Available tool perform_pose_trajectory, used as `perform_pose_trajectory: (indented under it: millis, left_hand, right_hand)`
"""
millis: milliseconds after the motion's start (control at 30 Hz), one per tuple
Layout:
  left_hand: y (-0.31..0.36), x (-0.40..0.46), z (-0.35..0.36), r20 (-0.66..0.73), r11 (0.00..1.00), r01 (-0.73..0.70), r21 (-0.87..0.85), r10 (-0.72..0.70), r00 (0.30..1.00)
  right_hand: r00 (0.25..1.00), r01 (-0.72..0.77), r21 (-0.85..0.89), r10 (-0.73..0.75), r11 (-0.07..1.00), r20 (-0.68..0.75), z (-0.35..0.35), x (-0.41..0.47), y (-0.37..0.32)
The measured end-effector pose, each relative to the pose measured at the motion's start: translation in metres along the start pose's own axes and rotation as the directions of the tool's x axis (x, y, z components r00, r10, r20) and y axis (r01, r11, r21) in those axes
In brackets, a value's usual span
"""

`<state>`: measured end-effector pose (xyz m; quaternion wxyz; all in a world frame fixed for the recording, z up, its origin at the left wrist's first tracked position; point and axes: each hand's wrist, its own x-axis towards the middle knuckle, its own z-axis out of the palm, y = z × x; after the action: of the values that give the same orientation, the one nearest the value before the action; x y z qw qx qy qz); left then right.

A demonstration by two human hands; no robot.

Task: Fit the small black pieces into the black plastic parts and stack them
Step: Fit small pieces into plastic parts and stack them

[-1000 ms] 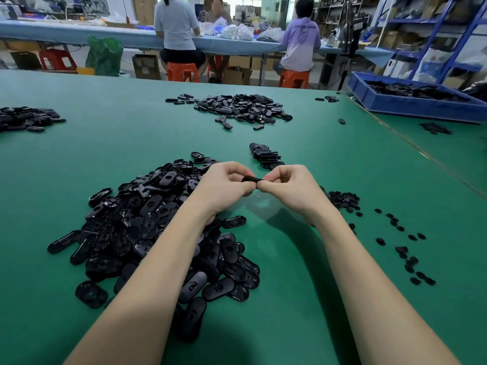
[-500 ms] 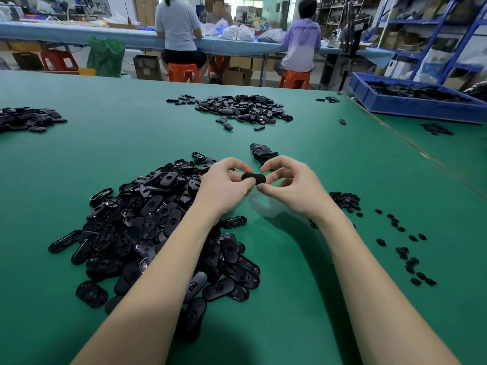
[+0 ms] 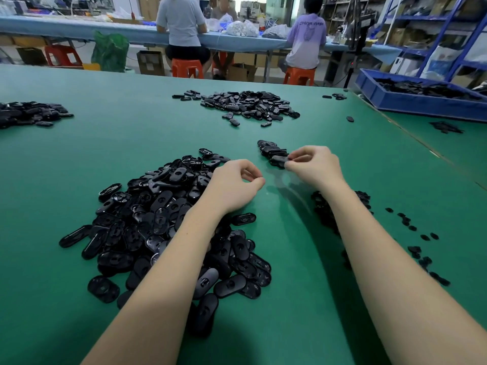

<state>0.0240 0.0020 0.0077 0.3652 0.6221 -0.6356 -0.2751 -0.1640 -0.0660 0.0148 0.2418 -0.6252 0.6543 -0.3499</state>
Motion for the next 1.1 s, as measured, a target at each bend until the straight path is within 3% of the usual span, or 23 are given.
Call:
perform_pose_trajectory:
  millis: [367, 533, 800, 900, 1000, 1100]
  left_hand:
    - [-0.005, 0.002, -0.002, 0.044, 0.999, -0.018, 0.048, 0.016, 0.999]
    - [-0.004, 0.002, -0.002, 0.047, 0.998, -0.026, 0.059, 0.023, 0.999]
    - [-0.002, 0.001, -0.002, 0.059, 0.996, -0.041, 0.084, 0.037, 0.998]
    - [-0.002, 0.000, -0.002, 0.067, 0.997, -0.045, 0.070, 0.040, 0.997]
    - [-0.003, 0.001, -0.001, 0.072, 0.997, -0.037, 0.070, 0.032, 0.997]
    - [-0.004, 0.002, -0.001, 0.068, 0.997, -0.027, 0.077, 0.022, 0.997]
  right_hand:
    - [0.992, -0.105, -0.229, 0.119, 0.968, 0.045, 0.010, 0.059, -0.036]
    - [0.993, -0.088, -0.235, 0.105, 0.968, 0.058, 0.010, 0.056, -0.034]
    - [0.999, 0.001, -0.199, -0.010, 0.980, -0.042, -0.001, 0.007, -0.027]
    - [0.996, 0.068, -0.136, -0.058, 0.988, 0.074, 0.000, -0.023, -0.019]
    - [0.952, 0.118, -0.070, -0.093, 0.991, 0.290, 0.001, -0.044, -0.011]
    - [0.895, 0.224, -0.131, -0.150, 0.966, 0.420, 0.003, -0.052, -0.008]
